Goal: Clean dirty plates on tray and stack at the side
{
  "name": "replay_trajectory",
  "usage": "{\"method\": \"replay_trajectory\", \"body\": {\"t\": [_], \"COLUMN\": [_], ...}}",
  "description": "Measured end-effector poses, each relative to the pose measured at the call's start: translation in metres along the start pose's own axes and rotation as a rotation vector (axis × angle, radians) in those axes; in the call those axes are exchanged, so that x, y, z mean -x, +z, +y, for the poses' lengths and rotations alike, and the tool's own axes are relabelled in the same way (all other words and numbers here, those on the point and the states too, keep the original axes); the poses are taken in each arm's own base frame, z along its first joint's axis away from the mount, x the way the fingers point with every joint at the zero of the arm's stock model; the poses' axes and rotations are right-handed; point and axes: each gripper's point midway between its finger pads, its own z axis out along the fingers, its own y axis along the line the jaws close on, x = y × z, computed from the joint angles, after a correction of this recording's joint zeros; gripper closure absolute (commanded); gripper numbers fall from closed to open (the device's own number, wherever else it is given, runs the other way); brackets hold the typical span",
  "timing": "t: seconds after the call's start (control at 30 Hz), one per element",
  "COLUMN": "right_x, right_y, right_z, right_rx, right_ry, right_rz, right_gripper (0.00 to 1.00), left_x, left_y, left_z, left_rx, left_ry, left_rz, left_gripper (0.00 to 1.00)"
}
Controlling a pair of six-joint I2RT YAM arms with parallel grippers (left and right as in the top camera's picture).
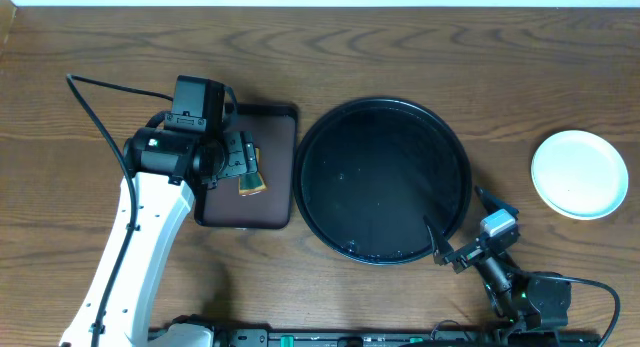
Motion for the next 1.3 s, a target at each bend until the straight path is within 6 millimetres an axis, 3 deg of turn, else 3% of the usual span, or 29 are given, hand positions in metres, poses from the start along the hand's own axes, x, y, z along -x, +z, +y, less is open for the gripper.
{"method": "replay_trajectory", "body": {"t": [0.23,0.3,0.33,0.47,0.53,0.6,0.87,0.97,1.17,1.3], "right_x": [0.000,0.000,0.000,0.000,0.000,0.000,0.000,0.000,0.000,0.000], "right_y": [0.000,0.000,0.000,0.000,0.000,0.000,0.000,0.000,0.000,0.000], "right_z": [0.000,0.000,0.000,0.000,0.000,0.000,0.000,0.000,0.000,0.000], "right_rx": [0.000,0.000,0.000,0.000,0.000,0.001,0.000,0.000,0.000,0.000], "right_ry": [0.000,0.000,0.000,0.000,0.000,0.000,0.000,0.000,0.000,0.000], "right_rz": [0.000,0.000,0.000,0.000,0.001,0.001,0.000,0.000,0.000,0.000], "right_gripper": [0.01,0.01,0.01,0.01,0.01,0.01,0.01,0.01,0.01,0.01], "left_x": [0.002,0.007,0.013,0.034,0.035,0.033,-0.020,-0.027,-0.039,-0.046], "left_y": [-0.009,-0.029,-0.052,-0.107,-0.125,-0.130,-0.090,-0.083,-0.047,-0.017], "left_z": [0.000,0.004,0.010,0.017,0.020,0.022,0.066,0.073,0.083,0.085], "left_rx": [-0.010,-0.021,-0.030,-0.100,-0.143,-0.168,-0.171,-0.188,-0.222,-0.208], "left_ry": [0.000,-0.010,-0.029,-0.068,-0.082,-0.095,-0.266,-0.313,-0.416,-0.435], "left_rz": [-0.030,-0.106,-0.195,-0.509,-0.680,-0.785,-1.045,-1.119,-1.192,-1.146], "left_gripper": [0.16,0.16,0.16,0.16,0.17,0.16,0.16,0.16,0.16,0.16]}}
